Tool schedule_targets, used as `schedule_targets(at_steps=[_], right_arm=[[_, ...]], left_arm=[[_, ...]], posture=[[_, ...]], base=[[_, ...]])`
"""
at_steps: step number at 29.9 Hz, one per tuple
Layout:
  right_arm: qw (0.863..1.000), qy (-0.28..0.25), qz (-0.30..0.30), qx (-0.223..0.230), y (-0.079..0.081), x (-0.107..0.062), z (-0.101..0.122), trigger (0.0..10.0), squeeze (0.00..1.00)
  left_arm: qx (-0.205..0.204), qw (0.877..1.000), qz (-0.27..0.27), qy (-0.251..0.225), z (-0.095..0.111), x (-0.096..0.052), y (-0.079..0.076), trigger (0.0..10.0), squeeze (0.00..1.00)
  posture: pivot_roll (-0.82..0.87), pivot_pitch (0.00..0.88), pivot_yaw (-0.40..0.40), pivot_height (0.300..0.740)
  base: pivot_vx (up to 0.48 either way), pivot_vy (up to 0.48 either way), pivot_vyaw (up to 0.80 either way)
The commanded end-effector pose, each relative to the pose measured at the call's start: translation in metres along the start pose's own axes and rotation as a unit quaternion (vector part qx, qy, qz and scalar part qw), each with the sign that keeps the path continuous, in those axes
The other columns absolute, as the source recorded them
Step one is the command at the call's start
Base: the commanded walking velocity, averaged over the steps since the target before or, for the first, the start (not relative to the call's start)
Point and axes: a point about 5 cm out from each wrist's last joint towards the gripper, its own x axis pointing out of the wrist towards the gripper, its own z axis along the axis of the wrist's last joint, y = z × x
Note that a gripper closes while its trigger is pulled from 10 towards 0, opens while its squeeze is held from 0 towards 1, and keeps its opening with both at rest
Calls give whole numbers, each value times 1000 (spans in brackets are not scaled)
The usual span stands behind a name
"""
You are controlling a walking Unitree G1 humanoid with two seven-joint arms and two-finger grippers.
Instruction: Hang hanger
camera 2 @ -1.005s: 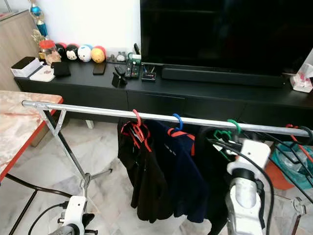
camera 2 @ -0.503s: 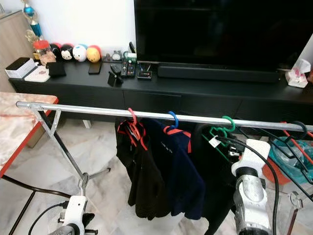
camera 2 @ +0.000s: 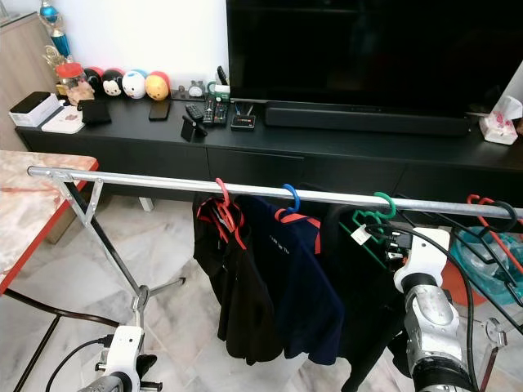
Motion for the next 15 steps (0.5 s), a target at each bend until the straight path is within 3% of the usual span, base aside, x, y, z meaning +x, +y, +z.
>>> schedule_targets(at_steps=[1,4,15], right_arm=[[1000,-8,13,3,-3,3,5,10000,0],[999,-15,47,7,2,5,7,10000,0],[996,-35,75,13,4,10,14,10000,0]], left_arm=[[-8,1000,5,5,-3,-1,2,10000,0],[-8,1000,8,7,-3,-1,5,10000,0],[-7,1000,12,11,-5,-2,8,10000,0]], posture=[[45,0,-7,740],[51,0,-6,740],[52,0,-6,740]], base=[[0,0,0],[0,0,0],[0,0,0]])
